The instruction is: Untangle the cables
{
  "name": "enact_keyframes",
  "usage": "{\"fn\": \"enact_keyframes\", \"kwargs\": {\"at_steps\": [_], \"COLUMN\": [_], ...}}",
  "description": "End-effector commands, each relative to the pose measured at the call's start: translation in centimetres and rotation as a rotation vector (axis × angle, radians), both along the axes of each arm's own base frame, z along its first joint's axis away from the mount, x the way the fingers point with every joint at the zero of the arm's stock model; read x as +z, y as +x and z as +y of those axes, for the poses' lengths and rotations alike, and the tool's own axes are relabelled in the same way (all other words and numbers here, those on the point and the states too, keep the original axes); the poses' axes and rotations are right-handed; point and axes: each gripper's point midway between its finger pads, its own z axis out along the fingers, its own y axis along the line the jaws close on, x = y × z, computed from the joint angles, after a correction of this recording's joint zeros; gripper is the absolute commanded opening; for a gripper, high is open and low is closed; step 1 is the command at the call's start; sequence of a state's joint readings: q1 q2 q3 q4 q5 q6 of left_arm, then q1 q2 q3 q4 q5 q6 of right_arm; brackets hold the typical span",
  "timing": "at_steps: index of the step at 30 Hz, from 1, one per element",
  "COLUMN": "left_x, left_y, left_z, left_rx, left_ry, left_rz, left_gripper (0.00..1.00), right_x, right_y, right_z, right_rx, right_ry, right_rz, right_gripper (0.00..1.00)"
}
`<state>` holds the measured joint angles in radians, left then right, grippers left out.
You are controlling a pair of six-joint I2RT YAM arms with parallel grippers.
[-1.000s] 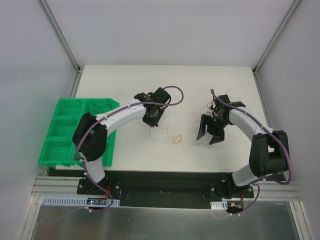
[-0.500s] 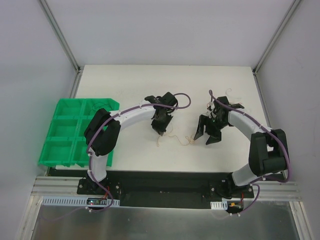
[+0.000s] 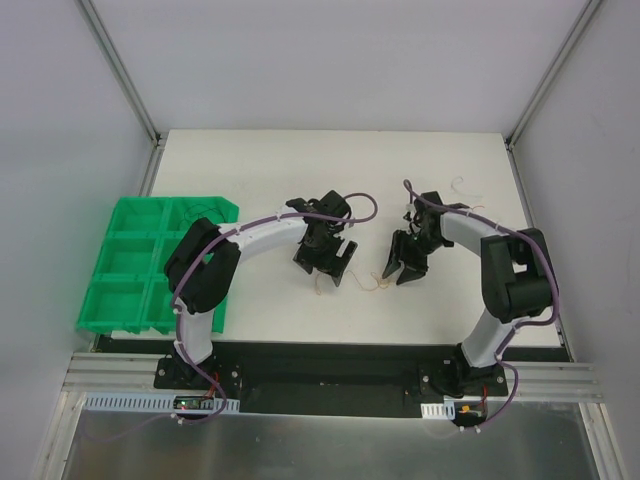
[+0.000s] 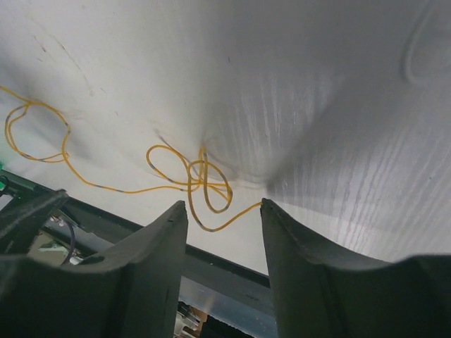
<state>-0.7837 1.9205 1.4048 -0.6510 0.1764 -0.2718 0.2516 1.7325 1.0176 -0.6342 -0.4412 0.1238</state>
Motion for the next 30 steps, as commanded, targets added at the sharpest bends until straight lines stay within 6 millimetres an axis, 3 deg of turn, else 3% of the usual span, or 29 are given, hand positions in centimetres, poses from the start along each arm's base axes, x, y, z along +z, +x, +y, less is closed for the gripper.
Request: {"fn": "enact_keyframes", "kwargs": {"at_steps": [1,5,7,9,12,19,26,30], "left_x": [0.9,1.5,2.0,2.0,1.1,0.9,-0.7,-1.1], "left_y": [-0.2,0.7,1.0,1.3,1.4,1.9,2.0,2.7], "left_z": [-1.8,-4.1,-5.3,-6.1,-6.3,-7.1,-6.8,-6.0], "left_rx": [0.018,0.002,-0.005,0.003,0.019,0.045,0.077,0.107], "left_ry": [-0.117,-0.215,-0.281,-0.334,-0.344,-0.395,-0.375,-0.35], "left_rz": [0.044,0.048,0.058,0.078,0.115,0.136,0.188,0.162], "left_gripper": [0.85,0.87,0.87,0.86,0.81,0.79,0.49,0.11], "right_x": [0.4,0.1,-0.1,0.0,0.0,0.1,0.5,0.7], "right_y": [1.1,0.7,0.4,0.3,0.3,0.0,-0.2,-0.4], "right_z": [1.3,3.4,4.5,5.6,6.8,8.4,9.5,9.5], "right_rx": [0.005,0.035,0.059,0.07,0.07,0.07,0.062,0.06], "right_ry": [0.02,0.066,0.078,0.109,0.151,0.209,0.256,0.261], "right_rz": [-0.019,-0.009,0.0,0.008,0.013,0.039,0.046,0.05], "right_gripper": [0.44,0.28,0.14,0.06,0.0,0.0,0.0,0.0]}}
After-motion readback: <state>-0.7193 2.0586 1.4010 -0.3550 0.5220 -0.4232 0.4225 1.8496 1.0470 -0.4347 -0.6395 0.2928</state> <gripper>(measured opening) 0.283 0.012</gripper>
